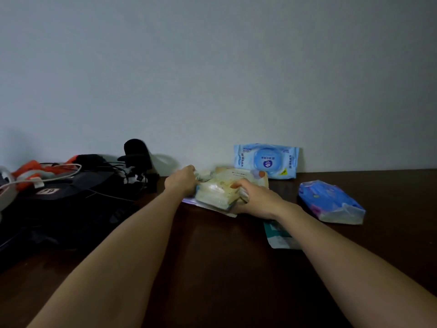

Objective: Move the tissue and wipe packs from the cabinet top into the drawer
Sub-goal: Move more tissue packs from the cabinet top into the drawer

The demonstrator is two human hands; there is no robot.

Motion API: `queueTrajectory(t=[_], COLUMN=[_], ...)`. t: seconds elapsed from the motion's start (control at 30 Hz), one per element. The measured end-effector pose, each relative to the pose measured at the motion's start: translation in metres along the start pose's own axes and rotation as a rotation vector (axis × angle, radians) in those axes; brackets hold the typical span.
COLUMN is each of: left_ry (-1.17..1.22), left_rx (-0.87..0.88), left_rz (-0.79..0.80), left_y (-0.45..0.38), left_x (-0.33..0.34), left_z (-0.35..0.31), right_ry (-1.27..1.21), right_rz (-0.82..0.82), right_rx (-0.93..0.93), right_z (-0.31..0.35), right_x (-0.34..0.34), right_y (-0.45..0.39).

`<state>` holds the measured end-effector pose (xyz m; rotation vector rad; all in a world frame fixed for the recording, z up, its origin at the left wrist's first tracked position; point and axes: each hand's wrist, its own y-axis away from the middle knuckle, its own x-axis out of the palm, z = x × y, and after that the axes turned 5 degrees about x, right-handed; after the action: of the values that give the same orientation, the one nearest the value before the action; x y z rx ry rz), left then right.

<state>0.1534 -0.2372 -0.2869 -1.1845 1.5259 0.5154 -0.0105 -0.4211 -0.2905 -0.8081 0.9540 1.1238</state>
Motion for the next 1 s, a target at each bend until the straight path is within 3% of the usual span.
queueTrajectory(t=[0.2, 0.3, 0.5, 0.6, 0.9, 1.0], left_ry=[-0.034, -0.143, -0.213, -0.18, 0.306, 0.379], left_rx=[-0.004, 0.006, 0.079, 0.079, -0.013, 0.041], left_rz=[0.055, 0.01, 0.163, 0.058, -0.33, -0.316], left_y=[0.024, 0.028, 0.026, 0.03, 0.078, 0.112], left_x=[-0.019, -0.017, -0.005, -0.011, -0.06, -0.08], left_z=[0.0, -0.014, -0.022, -0.024, -0.033, -0.045], right_ry=[0.048, 0.067, 0.232, 0.111, -0.156, -0.219], right_rz=[-0.113, -0.176, -0.424, -0.507, -0.581, -0.54], right_rx=[-0.011, 0.001, 0.373, 0.447, 0.329, 0.311], right_z=[0.001, -0.008, -0.033, -0.032, 0.005, 0.017], right_x=[-0.011, -0.019, -0.035, -0.039, -0.045, -0.044], right_y=[0.025, 0.045, 0.059, 0.063, 0.102, 0.123])
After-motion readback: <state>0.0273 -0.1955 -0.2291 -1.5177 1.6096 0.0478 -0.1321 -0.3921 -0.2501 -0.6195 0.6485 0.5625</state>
